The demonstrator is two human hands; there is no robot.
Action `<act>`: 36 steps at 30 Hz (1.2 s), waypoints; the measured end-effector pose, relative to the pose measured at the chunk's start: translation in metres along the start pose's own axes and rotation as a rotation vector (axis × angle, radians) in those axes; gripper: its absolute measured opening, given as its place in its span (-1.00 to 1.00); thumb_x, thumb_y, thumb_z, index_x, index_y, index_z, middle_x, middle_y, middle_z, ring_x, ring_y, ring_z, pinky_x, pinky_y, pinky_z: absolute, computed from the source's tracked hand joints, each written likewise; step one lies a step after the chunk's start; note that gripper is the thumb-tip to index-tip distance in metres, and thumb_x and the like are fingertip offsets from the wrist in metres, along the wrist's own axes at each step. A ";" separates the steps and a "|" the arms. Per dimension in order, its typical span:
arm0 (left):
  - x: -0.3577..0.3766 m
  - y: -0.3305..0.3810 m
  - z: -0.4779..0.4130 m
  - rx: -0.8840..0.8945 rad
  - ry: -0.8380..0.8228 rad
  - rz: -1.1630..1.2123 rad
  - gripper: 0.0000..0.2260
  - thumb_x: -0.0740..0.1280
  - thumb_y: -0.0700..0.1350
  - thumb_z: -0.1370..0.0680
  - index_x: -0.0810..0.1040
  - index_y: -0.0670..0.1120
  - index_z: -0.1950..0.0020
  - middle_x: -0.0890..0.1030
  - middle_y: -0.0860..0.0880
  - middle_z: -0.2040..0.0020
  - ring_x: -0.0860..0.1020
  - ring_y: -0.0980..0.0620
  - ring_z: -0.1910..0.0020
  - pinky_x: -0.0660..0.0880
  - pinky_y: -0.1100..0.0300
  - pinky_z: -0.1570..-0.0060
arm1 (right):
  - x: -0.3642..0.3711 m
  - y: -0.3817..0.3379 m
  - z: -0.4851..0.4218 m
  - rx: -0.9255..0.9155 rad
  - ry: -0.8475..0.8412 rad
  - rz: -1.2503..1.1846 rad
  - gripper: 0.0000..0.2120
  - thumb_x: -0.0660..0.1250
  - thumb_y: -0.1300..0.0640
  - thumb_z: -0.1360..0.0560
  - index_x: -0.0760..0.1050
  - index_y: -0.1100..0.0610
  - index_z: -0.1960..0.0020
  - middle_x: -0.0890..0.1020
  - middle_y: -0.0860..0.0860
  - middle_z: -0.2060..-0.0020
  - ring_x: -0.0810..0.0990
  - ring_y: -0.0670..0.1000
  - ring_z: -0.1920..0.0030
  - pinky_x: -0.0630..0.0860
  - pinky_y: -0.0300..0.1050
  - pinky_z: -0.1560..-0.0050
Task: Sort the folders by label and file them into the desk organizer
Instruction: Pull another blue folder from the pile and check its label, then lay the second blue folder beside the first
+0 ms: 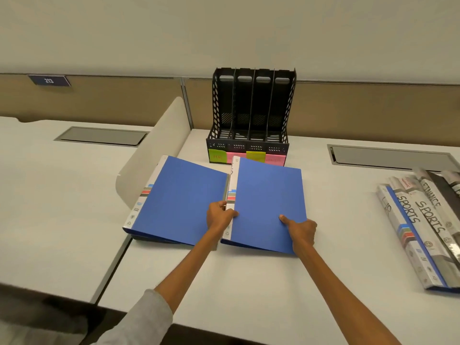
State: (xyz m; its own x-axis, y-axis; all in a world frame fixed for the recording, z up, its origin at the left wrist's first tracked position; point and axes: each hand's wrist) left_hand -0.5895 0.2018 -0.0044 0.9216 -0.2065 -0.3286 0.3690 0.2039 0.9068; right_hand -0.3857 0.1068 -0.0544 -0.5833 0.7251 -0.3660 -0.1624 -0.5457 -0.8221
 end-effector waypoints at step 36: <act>0.095 0.000 0.029 0.384 -0.025 -0.357 -0.50 0.36 -0.19 -0.52 0.35 -0.10 -0.45 0.47 -0.10 -0.39 0.42 -0.11 -0.38 0.15 -0.10 -0.48 | -0.057 0.023 -0.021 -0.290 0.206 0.504 -0.44 0.37 -0.13 -0.49 0.36 0.14 -0.36 0.37 0.10 -0.31 0.30 0.13 -0.34 0.23 0.08 -0.25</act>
State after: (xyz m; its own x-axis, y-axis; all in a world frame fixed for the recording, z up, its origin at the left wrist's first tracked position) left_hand -0.5048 0.1544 -0.0278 0.7414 -0.2226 -0.6330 0.5849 -0.2481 0.7722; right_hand -0.3390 0.0618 -0.0612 -0.3616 0.4902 -0.7931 0.3332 -0.7265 -0.6009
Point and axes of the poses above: each hand's wrist, its own z-axis away from the middle knuckle, its own x-axis out of the palm, y = z × x
